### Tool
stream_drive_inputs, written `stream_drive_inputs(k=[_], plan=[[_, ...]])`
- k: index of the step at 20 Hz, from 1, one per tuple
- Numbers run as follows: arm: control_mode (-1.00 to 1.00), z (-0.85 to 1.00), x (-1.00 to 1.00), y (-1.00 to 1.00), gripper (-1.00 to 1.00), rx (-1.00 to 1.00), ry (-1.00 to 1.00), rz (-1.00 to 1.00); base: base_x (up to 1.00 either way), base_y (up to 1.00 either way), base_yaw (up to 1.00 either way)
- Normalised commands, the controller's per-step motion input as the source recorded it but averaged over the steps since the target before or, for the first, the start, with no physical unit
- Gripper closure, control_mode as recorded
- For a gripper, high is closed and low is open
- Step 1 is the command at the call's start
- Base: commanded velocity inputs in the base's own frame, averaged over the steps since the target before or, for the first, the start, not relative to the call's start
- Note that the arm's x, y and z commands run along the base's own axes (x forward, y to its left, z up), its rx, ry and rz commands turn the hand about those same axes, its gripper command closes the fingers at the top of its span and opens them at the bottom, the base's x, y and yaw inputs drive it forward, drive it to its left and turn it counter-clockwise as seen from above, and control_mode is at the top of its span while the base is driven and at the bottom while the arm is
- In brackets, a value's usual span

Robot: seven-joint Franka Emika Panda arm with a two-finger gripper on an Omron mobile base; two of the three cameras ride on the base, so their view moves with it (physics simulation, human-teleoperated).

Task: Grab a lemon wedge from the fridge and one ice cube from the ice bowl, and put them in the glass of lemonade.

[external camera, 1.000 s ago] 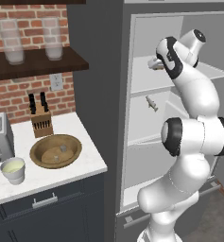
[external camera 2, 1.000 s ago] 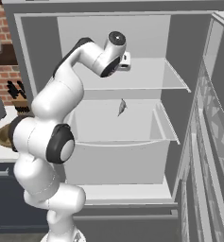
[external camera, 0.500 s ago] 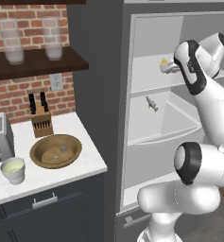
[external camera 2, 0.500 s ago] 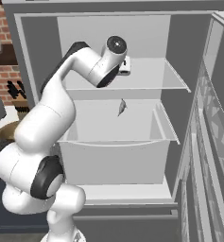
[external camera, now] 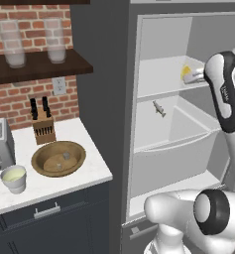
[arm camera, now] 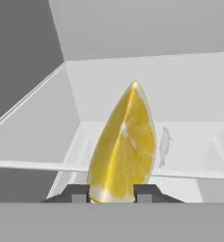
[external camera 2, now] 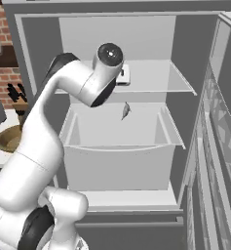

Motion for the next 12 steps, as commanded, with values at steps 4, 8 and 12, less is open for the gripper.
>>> stream_drive_inputs(k=[4, 8, 12], plan=[[-1.00, 0.45, -1.00, 0.00, 1.00, 0.00, 0.04, 0.00, 0.00, 0.00, 0.00], [-1.00, 0.33, -1.00, 0.00, 1.00, 0.00, 0.01, 0.00, 0.00, 0.00, 0.00], [-1.00, 0.18, -1.00, 0.00, 1.00, 0.00, 0.06, -0.01, 0.00, 0.00, 0.00]])
